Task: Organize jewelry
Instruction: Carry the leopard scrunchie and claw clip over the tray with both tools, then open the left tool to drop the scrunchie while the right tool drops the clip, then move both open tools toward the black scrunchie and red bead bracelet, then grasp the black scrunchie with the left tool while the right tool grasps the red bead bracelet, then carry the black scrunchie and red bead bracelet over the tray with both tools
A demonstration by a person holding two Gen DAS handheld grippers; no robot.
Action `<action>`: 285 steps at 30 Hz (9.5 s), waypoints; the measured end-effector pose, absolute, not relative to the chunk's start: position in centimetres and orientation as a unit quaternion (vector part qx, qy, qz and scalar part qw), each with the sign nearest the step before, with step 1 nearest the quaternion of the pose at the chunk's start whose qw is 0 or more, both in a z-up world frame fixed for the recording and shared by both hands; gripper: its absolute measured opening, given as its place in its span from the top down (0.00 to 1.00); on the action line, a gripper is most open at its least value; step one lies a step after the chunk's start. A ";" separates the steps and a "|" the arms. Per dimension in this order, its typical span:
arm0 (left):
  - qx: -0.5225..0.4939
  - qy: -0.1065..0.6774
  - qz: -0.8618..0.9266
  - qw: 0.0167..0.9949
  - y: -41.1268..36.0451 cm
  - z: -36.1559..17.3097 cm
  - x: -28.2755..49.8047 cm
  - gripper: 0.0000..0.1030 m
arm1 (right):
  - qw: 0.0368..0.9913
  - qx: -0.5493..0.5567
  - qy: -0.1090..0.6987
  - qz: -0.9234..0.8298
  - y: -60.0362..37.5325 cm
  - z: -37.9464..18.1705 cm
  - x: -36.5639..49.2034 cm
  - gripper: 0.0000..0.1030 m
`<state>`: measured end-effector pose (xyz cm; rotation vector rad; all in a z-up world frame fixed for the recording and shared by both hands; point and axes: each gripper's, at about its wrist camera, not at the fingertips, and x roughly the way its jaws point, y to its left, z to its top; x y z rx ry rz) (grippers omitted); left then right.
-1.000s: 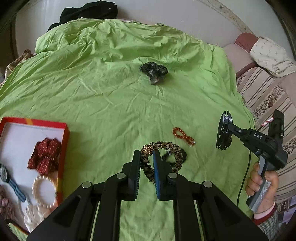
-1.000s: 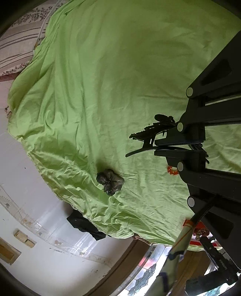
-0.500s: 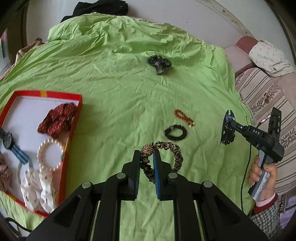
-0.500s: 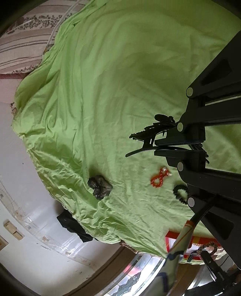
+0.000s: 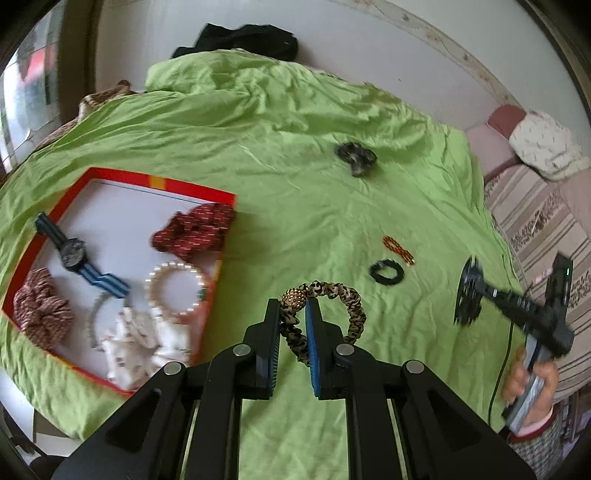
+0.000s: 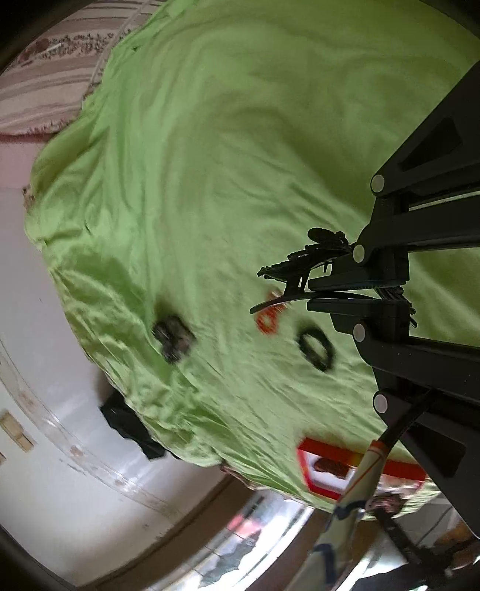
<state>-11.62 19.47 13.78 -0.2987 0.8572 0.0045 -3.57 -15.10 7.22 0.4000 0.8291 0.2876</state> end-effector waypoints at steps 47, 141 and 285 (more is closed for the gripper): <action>-0.098 0.329 0.120 0.932 32.5 16.4 -6.5 0.87 | 0.885 0.041 0.416 0.207 5.6 9.9 -9.3 0.95; -0.119 0.368 0.205 0.899 40.9 12.0 -3.4 0.65 | 0.881 0.031 0.431 0.193 14.6 12.1 0.1 0.60; -0.240 0.414 0.100 0.872 45.2 8.5 -5.0 0.95 | 0.817 -0.002 0.463 0.345 27.7 10.8 -3.6 0.92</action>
